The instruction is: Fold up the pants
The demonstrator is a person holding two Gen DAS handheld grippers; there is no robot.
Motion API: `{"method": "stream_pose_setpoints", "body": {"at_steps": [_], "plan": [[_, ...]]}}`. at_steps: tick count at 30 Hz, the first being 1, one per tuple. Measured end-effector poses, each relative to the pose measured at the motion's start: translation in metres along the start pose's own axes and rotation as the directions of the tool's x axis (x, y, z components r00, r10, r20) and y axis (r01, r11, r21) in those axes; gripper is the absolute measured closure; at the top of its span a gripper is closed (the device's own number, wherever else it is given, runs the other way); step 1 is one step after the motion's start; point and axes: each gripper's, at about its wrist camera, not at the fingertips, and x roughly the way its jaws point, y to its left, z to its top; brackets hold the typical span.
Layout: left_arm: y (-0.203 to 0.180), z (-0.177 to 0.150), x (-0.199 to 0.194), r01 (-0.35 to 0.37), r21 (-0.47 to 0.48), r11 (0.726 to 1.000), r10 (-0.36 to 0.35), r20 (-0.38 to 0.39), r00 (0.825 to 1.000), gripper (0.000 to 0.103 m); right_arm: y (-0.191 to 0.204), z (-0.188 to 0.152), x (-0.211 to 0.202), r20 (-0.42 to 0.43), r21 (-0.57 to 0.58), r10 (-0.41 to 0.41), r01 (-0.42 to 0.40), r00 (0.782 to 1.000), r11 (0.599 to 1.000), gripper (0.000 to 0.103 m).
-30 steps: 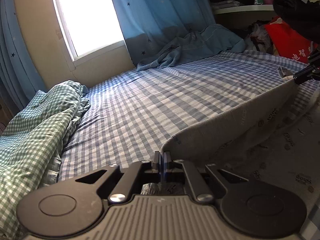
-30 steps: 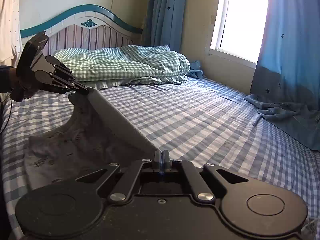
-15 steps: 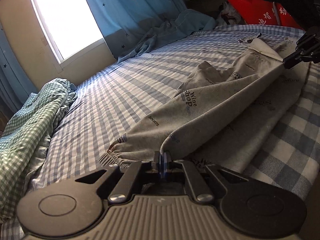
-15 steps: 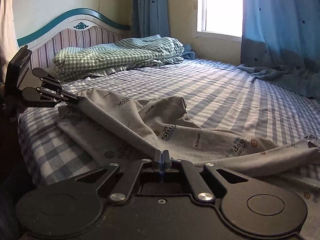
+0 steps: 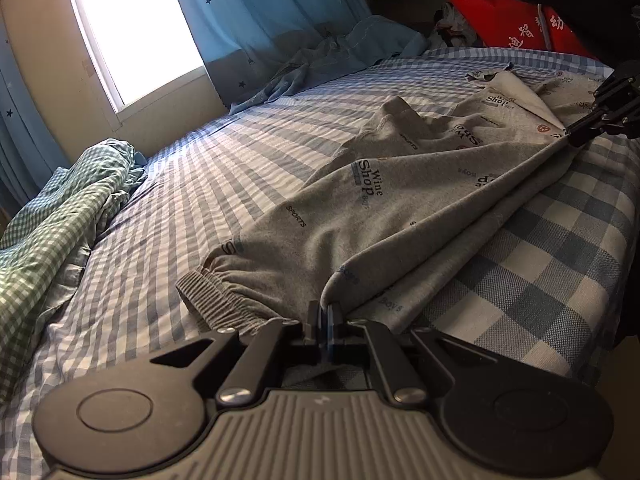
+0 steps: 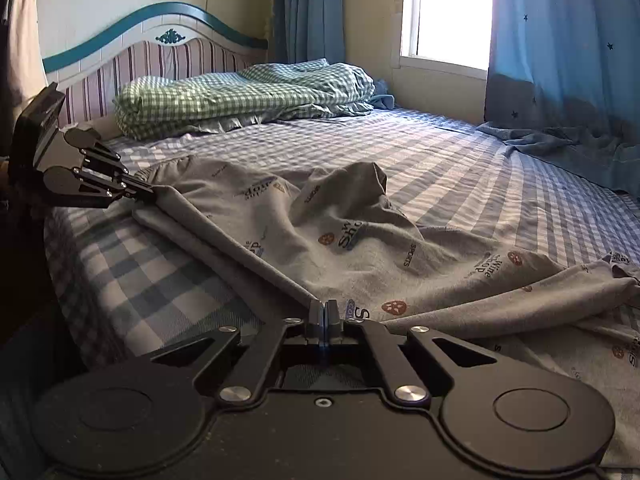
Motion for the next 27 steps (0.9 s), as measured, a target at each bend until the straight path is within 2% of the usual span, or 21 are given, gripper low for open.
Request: {"method": "stream_pose_setpoints", "body": {"at_steps": [2,5,6,7,9,13,15,16,18,21,23,25,27], "plan": [[0.001,-0.001,0.001,0.004,-0.029,1.0,-0.004,-0.01,1.0,0.1,0.003,-0.008,0.003,-0.008,0.0,-0.01,0.01,1.0,1.0,0.103],[0.004,0.002,-0.002,0.003,-0.091,0.996,-0.005,-0.024,1.0,0.092,0.006,-0.016,0.008,-0.013,0.003,-0.027,0.027,1.0,1.0,0.101],[0.004,0.005,-0.005,0.01,-0.113,0.994,-0.014,-0.028,1.0,0.072,0.007,-0.018,0.009,-0.01,0.004,-0.029,0.029,1.0,1.0,0.095],[0.002,0.007,-0.008,0.018,-0.129,0.991,-0.021,-0.023,1.0,0.042,0.008,-0.018,0.007,-0.004,0.012,-0.03,0.03,1.0,0.999,0.09],[-0.006,0.011,-0.017,0.015,-0.153,0.988,-0.014,0.014,1.0,0.017,0.007,-0.019,0.0,0.023,0.036,-0.027,0.026,0.999,0.999,0.074],[-0.031,0.026,-0.021,0.042,-0.132,0.99,-0.037,0.037,0.999,0.011,-0.01,-0.024,-0.021,0.073,0.12,-0.051,0.042,0.996,0.992,0.051],[-0.045,0.036,-0.02,0.068,-0.145,0.987,-0.061,0.057,0.997,0.005,-0.022,-0.029,-0.035,0.092,0.179,-0.087,0.07,0.992,0.981,0.024],[-0.051,0.041,-0.02,0.088,-0.155,0.984,-0.078,0.068,0.995,0.001,-0.026,-0.032,-0.041,0.1,0.204,-0.105,0.083,0.989,0.975,0.018],[-0.067,0.056,-0.015,0.154,-0.183,0.971,-0.137,0.101,0.985,0.0,-0.039,-0.04,-0.058,0.12,0.276,-0.147,0.109,0.982,0.955,0.001],[-0.088,0.08,-0.004,0.255,-0.215,0.943,-0.227,0.146,0.963,0.0,-0.055,-0.054,-0.08,0.132,0.379,-0.223,0.159,0.966,0.912,0.001],[-0.103,0.103,0.01,0.332,-0.234,0.914,-0.293,0.188,0.937,0.0,-0.068,-0.062,-0.092,0.131,0.434,-0.26,0.18,0.957,0.883,0.001],[-0.118,0.13,0.025,0.413,-0.243,0.878,-0.362,0.227,0.904,0.0,-0.087,-0.065,-0.1,0.132,0.481,-0.283,0.188,0.95,0.856,0.001],[-0.135,0.16,0.047,0.5,-0.231,0.834,-0.439,0.269,0.857,0.0,-0.114,-0.06,-0.102,0.123,0.53,-0.304,0.197,0.945,0.825,0.001]]}}
